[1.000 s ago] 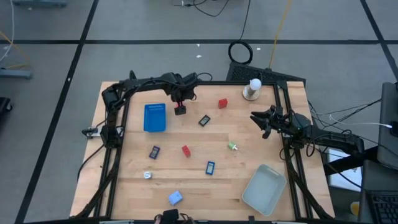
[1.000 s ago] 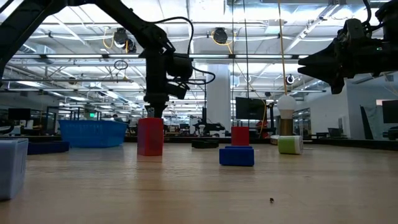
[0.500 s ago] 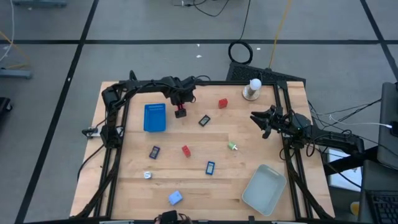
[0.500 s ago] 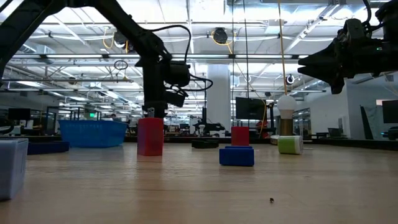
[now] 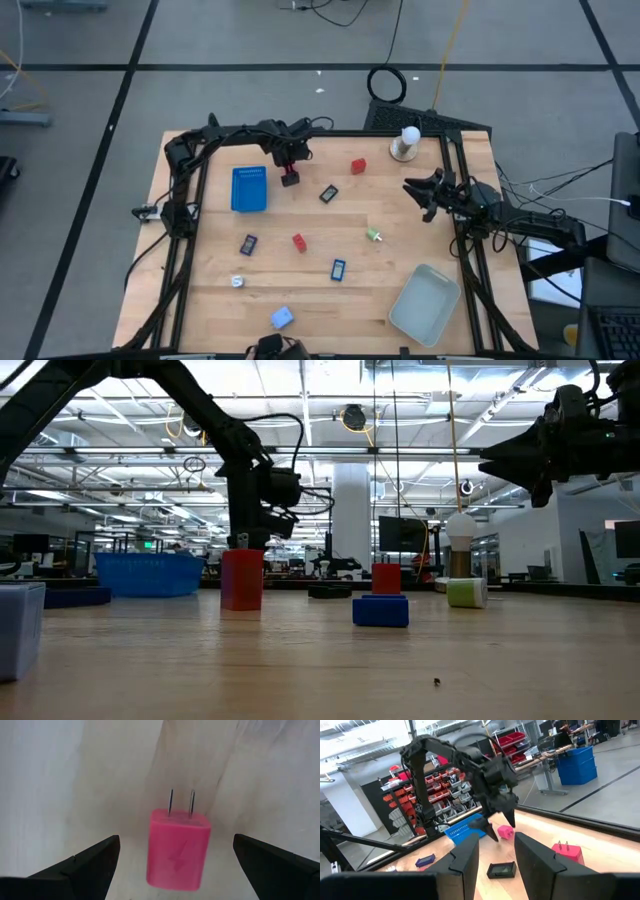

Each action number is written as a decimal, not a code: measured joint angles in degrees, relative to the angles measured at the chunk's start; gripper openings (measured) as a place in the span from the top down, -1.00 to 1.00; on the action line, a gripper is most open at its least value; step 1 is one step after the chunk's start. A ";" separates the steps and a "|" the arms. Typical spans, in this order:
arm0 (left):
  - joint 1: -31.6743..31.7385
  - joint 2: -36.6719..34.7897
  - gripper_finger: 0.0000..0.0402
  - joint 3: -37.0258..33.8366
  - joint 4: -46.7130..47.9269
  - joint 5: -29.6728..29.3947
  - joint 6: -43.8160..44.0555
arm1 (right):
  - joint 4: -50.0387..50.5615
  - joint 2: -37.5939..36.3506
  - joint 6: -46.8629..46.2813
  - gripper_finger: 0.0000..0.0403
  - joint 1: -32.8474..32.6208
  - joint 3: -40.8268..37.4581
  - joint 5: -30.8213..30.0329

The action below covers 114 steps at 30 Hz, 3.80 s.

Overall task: Pick & Place Office items
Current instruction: Put the pink charger adapter into the white bin

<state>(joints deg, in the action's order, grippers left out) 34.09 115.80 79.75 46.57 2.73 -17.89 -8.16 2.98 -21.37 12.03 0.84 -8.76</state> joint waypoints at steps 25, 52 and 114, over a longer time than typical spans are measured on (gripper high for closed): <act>-1.01 1.62 0.26 0.13 -0.13 1.76 0.11 | -1.25 -0.02 0.20 0.42 0.00 0.00 0.00; -6.51 2.10 0.26 19.07 18.35 10.16 -1.91 | -5.22 0.00 3.03 0.42 -0.02 0.00 -0.08; -17.37 2.34 0.26 43.12 -10.09 32.20 16.61 | -44.19 42.14 2.58 -0.36 0.00 18.62 4.50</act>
<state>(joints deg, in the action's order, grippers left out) 16.72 118.14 122.87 36.48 34.93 -1.28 -52.35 45.12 -18.79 12.03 19.47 -4.26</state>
